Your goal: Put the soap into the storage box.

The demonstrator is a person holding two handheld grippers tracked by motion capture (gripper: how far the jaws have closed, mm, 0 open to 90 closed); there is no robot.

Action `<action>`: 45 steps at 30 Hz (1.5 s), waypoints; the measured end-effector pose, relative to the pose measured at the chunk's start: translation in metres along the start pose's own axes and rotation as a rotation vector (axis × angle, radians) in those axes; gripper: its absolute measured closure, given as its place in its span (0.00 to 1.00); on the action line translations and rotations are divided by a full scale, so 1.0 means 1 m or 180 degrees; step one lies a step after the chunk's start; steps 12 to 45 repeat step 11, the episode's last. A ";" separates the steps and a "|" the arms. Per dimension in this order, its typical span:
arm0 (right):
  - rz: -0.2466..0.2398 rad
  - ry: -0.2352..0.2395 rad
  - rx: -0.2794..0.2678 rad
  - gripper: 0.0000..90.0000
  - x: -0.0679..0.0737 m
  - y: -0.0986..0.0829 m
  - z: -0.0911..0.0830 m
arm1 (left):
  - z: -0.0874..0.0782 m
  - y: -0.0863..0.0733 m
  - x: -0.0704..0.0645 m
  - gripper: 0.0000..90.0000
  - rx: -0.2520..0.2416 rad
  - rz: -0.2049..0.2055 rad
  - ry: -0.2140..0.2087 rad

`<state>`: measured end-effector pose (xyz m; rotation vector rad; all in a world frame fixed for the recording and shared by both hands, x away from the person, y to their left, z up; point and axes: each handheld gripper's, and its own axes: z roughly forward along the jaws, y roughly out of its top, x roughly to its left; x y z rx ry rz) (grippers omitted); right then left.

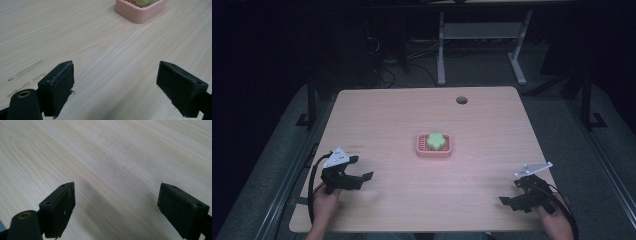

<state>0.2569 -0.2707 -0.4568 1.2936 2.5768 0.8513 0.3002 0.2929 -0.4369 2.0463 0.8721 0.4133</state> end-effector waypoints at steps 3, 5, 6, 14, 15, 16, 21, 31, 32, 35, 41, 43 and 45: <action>0.0010 -0.0022 -0.0102 0.16 0.003 -0.006 0.001 | 0.000 0.000 0.000 0.16 0.0005 -0.0014 0.0002; 0.0002 -0.0016 -0.0134 0.16 0.004 -0.007 0.001 | 0.000 0.000 0.000 0.16 0.0001 0.0002 0.0001; -0.0004 -0.0035 -0.0208 0.16 0.005 -0.010 0.000 | 0.000 0.000 0.000 0.16 0.0001 0.0001 0.0000; 0.0082 -0.0085 -0.0332 0.16 0.005 -0.021 -0.002 | 0.000 0.001 0.000 0.16 -0.0004 -0.0003 -0.0005; 0.0082 -0.0085 -0.0332 0.16 0.005 -0.021 -0.002 | 0.000 0.001 0.000 0.16 -0.0004 -0.0003 -0.0005; 0.0082 -0.0085 -0.0332 0.16 0.005 -0.021 -0.002 | 0.000 0.001 0.000 0.16 -0.0004 -0.0003 -0.0005; 0.0082 -0.0085 -0.0332 0.16 0.005 -0.021 -0.002 | 0.000 0.001 0.000 0.16 -0.0004 -0.0003 -0.0005; 0.0082 -0.0085 -0.0332 0.16 0.005 -0.021 -0.002 | 0.000 0.001 0.000 0.16 -0.0004 -0.0003 -0.0005; 0.0082 -0.0085 -0.0332 0.16 0.005 -0.021 -0.002 | 0.000 0.001 0.000 0.16 -0.0004 -0.0003 -0.0005; 0.0082 -0.0085 -0.0332 0.16 0.005 -0.021 -0.002 | 0.000 0.001 0.000 0.16 -0.0004 -0.0003 -0.0005; 0.0082 -0.0085 -0.0332 0.16 0.005 -0.021 -0.002 | 0.000 0.001 0.000 0.16 -0.0004 -0.0003 -0.0005; 0.0082 -0.0085 -0.0332 0.16 0.005 -0.021 -0.002 | 0.000 0.001 0.000 0.16 -0.0004 -0.0003 -0.0005; 0.0082 -0.0085 -0.0332 0.16 0.005 -0.021 -0.002 | 0.000 0.001 0.000 0.16 -0.0004 -0.0003 -0.0005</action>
